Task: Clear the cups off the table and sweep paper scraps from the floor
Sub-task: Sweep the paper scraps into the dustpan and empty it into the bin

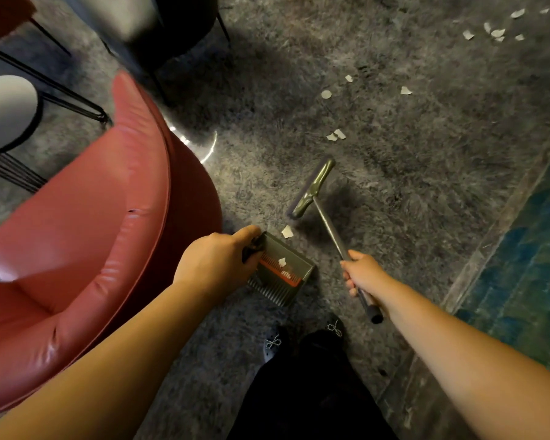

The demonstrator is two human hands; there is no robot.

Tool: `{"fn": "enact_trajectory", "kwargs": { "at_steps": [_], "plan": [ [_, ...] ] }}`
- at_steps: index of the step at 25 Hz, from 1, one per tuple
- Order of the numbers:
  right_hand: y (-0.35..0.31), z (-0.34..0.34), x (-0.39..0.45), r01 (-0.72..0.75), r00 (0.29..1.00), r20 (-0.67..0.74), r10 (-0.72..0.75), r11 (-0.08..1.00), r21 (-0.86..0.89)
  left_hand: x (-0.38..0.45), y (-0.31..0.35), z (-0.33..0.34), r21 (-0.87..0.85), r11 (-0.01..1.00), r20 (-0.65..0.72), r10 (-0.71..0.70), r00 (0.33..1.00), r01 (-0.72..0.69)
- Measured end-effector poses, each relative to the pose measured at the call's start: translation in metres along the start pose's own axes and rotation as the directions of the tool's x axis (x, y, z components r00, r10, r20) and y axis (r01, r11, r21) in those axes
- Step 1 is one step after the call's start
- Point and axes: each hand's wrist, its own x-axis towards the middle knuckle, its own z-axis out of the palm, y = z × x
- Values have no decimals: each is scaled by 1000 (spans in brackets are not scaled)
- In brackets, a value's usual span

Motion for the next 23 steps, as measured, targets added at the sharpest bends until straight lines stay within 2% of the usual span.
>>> {"fn": "enact_trajectory", "kwargs": {
  "at_steps": [6,11,15,19,23],
  "plan": [
    [7,21,48,-19,1000,18,22,990,-137,6,-5,3,-12,1000,-30,4,1000,-5],
    [52,23,8,-150,984,74,162,978,-145,1,-3,3,-30,999,-36,13,999,-14],
    [71,12,-34,-200,971,135,200,980,-11,8,-2,2,-28,999,-16,-26,1000,25],
    [61,-3,-44,-152,986,80,145,985,81,8,-1,2,-20,1000,0,-12,1000,12],
    [49,-10,-24,-88,996,-21,87,993,-75,-1,-7,2,7,997,70,-83,994,83]
  ]
}}
